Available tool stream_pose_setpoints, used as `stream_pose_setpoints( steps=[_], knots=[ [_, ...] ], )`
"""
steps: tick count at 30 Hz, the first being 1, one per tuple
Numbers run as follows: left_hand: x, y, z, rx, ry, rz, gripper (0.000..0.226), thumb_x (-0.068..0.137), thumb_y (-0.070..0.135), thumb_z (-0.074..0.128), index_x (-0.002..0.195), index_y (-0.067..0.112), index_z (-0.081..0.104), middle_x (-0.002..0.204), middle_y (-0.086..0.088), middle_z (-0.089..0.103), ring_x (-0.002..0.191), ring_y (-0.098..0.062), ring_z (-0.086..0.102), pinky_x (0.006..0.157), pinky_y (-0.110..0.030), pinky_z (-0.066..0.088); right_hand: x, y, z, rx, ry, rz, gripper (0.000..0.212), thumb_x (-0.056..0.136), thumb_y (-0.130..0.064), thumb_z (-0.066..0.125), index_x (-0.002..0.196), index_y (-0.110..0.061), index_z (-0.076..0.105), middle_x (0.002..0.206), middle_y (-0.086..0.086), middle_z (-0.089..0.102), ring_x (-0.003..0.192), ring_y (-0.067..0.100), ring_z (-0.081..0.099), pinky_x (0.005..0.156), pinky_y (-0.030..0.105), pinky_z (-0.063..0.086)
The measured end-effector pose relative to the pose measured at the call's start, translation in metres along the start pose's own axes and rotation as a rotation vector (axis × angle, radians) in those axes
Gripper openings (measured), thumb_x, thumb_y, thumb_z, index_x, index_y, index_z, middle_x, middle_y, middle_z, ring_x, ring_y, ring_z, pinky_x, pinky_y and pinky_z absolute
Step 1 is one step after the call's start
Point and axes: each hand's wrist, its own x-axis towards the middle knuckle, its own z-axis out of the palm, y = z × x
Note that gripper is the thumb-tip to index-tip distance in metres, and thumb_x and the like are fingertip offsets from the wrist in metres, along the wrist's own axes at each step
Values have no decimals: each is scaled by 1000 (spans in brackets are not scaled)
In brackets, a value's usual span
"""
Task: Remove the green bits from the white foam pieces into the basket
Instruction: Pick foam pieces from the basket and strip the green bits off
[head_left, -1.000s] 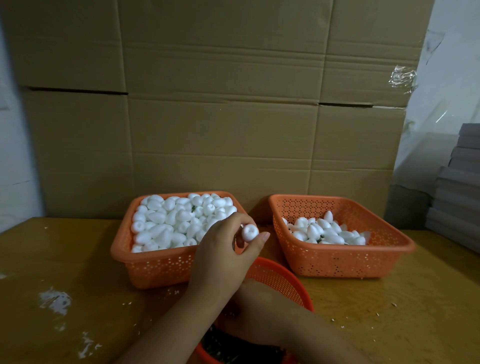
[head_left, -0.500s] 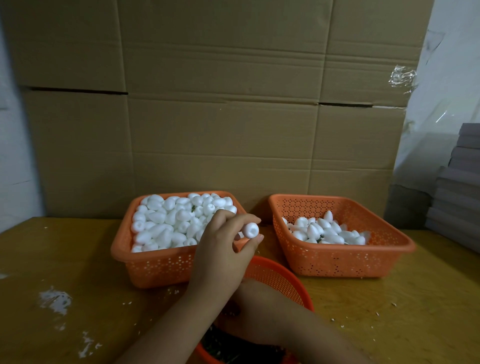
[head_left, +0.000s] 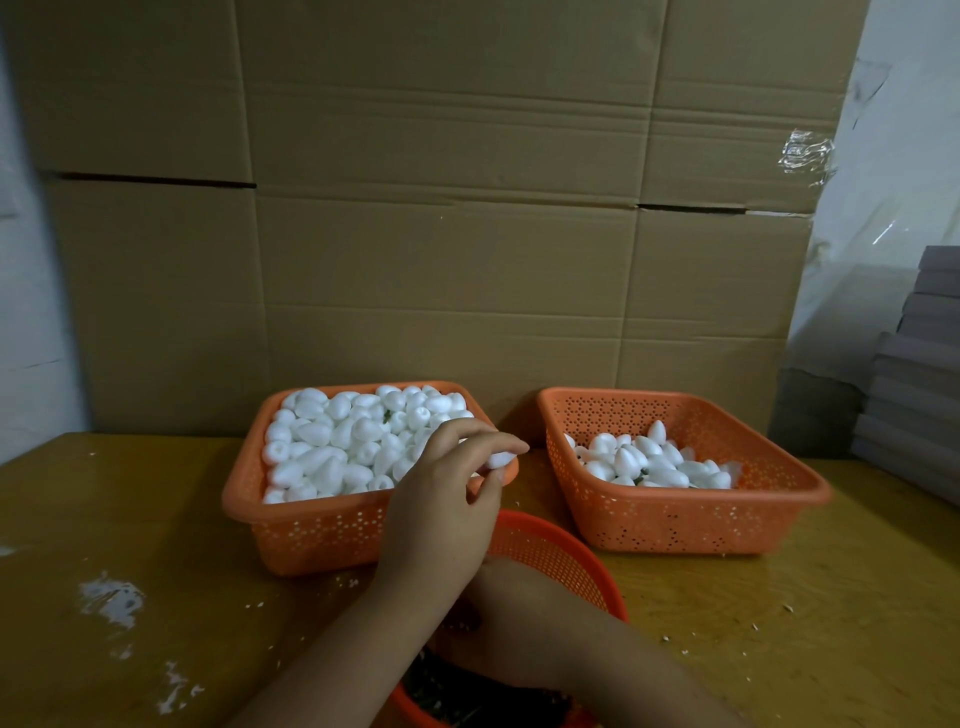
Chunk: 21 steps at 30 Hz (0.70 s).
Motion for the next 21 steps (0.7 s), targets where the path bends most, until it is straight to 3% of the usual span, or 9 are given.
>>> stream_pose_setpoints(
  steps=[7, 12, 16, 21],
  knots=[
    [0, -1, 1, -59, 0, -17, 37, 89, 2, 63, 102, 36, 71, 116, 23, 61, 113, 9, 53, 84, -17, 50, 0, 0, 0, 3, 8, 0, 33, 95, -25, 58, 126, -15, 61, 125, 4, 62, 108, 19, 59, 92, 33, 48],
    [-3, 2, -1, -127, -28, -25, 35, 94, 4, 58, 107, 36, 68, 109, 26, 62, 76, -3, 66, 74, -11, 47, 0, 0, -1, 1, 14, 4, 32, 94, -24, 58, 125, -14, 61, 123, 6, 63, 108, 22, 59, 92, 37, 47],
    [-5, 2, 0, -140, -24, -59, 31, 99, 12, 54, 108, 40, 65, 77, 16, 65, 70, -1, 65, 69, -5, 42, 0, 0, 0, -1, 19, 3, 32, 94, -24, 59, 124, -14, 62, 122, 7, 63, 107, 21, 59, 91, 37, 47],
    [-4, -1, 0, -153, -2, -38, 34, 101, 16, 48, 107, 48, 57, 75, 11, 64, 68, -4, 65, 68, -6, 42, 0, 0, -1, -1, 16, -3, 32, 94, -23, 59, 125, -14, 62, 124, 6, 63, 108, 21, 59, 92, 37, 47]
  ],
)
